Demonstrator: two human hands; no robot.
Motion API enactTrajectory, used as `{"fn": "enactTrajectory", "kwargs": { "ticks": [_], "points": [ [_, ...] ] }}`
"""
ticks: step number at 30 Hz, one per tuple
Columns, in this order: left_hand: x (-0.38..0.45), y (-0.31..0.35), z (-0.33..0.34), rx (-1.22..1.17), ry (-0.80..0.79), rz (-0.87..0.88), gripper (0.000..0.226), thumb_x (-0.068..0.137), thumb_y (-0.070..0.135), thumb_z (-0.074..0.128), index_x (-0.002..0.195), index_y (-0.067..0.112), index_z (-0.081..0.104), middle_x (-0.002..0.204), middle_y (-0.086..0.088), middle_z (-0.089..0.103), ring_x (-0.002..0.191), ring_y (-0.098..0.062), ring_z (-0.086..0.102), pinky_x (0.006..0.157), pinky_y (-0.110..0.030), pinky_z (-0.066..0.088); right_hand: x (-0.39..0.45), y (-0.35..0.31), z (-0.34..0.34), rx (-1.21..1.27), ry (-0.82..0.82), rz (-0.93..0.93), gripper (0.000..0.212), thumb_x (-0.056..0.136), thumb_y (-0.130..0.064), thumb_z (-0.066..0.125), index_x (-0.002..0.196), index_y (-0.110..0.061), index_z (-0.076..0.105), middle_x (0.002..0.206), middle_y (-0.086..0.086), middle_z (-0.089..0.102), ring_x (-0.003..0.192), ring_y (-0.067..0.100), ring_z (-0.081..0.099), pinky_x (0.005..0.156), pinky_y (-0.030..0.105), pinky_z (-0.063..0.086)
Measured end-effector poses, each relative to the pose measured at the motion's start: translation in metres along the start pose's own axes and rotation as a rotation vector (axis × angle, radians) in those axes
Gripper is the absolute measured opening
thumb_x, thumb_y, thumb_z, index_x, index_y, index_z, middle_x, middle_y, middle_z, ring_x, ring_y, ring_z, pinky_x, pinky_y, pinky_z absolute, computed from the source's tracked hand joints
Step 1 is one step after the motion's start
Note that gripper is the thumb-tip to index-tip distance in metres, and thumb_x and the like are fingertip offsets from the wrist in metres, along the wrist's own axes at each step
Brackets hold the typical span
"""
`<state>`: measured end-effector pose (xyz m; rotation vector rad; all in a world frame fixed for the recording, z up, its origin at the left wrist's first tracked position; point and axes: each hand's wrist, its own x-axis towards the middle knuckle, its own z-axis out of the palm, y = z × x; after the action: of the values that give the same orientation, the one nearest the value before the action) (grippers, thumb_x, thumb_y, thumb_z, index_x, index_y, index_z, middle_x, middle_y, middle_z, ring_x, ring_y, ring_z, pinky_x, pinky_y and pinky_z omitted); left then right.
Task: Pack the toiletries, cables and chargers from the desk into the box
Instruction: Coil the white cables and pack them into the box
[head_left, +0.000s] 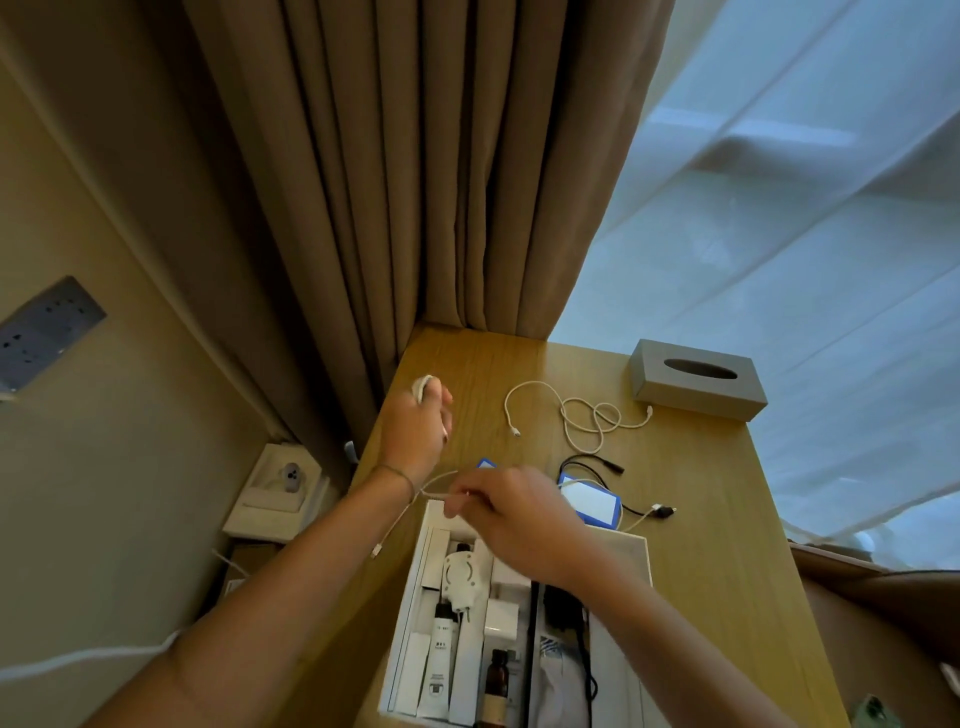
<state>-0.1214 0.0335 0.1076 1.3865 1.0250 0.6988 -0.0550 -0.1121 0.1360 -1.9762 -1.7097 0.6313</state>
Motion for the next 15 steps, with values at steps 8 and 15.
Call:
{"fn": "enactTrajectory", "kwargs": {
  "ticks": [8,15],
  "points": [
    [-0.050,0.001,-0.021,0.039,-0.709,-0.114,0.084,0.092,0.071,0.003,0.079,0.009,0.058,0.053,0.001,0.044,0.043,-0.010,0.034,0.040,-0.019,0.027,0.032,0.009,-0.053,0.047,0.143,-0.014,0.016,0.096,-0.022,0.065,0.080,-0.023,0.068,0.068,-0.015,0.061,0.064,0.000,0.056,0.063,0.012,0.041],
    [-0.067,-0.006,-0.042,-0.078,-0.733,-0.058,0.049,0.103,0.040,0.036,0.092,-0.002,0.059,0.057,-0.012,0.042,0.045,-0.018,0.030,0.043,-0.022,0.030,0.037,0.023,-0.015,0.246,0.350,0.140,0.022,0.092,-0.025,0.072,0.073,-0.035,0.065,0.063,-0.018,0.064,0.061,0.002,0.058,0.061,0.018,0.045]
  ]
}}
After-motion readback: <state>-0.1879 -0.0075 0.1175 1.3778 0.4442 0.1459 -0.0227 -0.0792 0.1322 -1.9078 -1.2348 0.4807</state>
